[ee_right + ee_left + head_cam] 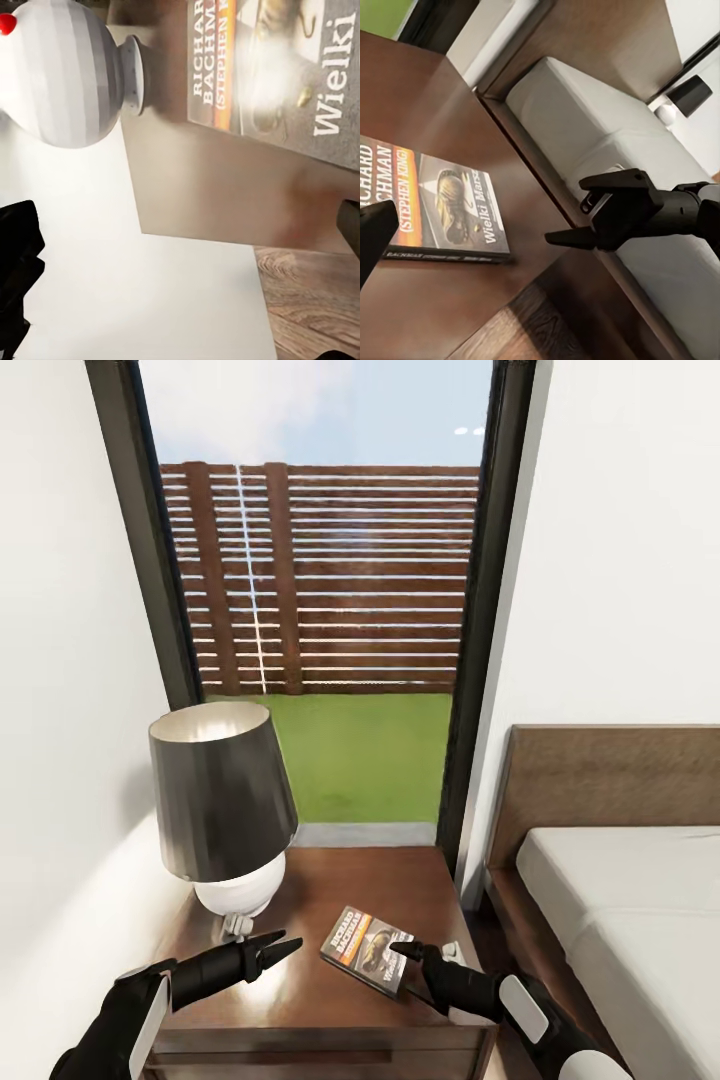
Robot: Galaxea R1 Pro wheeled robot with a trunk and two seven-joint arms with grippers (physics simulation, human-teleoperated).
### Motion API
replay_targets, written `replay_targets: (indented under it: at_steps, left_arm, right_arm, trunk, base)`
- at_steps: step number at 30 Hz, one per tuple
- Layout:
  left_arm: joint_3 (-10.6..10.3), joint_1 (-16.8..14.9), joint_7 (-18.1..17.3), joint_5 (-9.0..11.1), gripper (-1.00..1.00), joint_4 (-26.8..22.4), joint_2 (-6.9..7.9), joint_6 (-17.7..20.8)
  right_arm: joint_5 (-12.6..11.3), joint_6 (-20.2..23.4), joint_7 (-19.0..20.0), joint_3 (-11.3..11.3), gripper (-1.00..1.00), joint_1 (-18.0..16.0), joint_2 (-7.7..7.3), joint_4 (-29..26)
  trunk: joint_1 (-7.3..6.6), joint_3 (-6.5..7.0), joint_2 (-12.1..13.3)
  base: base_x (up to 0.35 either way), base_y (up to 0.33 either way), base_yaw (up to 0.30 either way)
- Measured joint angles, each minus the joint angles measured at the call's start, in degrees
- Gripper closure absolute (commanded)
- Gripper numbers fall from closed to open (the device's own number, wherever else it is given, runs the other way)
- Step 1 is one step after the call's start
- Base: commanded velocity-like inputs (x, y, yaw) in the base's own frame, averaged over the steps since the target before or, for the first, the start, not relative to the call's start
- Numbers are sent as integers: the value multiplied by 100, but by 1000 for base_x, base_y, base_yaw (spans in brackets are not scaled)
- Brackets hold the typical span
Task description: In the bedroom, move the book from the bed onto either nightstand, and place the two sandals side by side next to the bed.
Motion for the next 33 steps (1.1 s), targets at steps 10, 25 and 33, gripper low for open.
replay_targets:
  at_steps: [10, 25, 33]
  left_arm:
    - [-5, 0, 8, -5, -100, 23, 0, -8]
    - [-5, 0, 15, -12, -100, 25, -100, -8]
    - [36, 44, 95, -28, -100, 61, -172, -39]
  right_arm:
    - [-1, 0, 0, -8, -100, 0, -8, -32]
    - [0, 0, 0, -38, -100, 0, -11, -42]
    - [49, -12, -1, -19, -100, 0, -49, -34]
  trunk:
    - [-220, 180, 401]
    - [-549, 449, 1003]
    - [-725, 592, 1324]
  base:
    - [0, 0, 0]
    - [0, 0, 0]
    - [0, 0, 0]
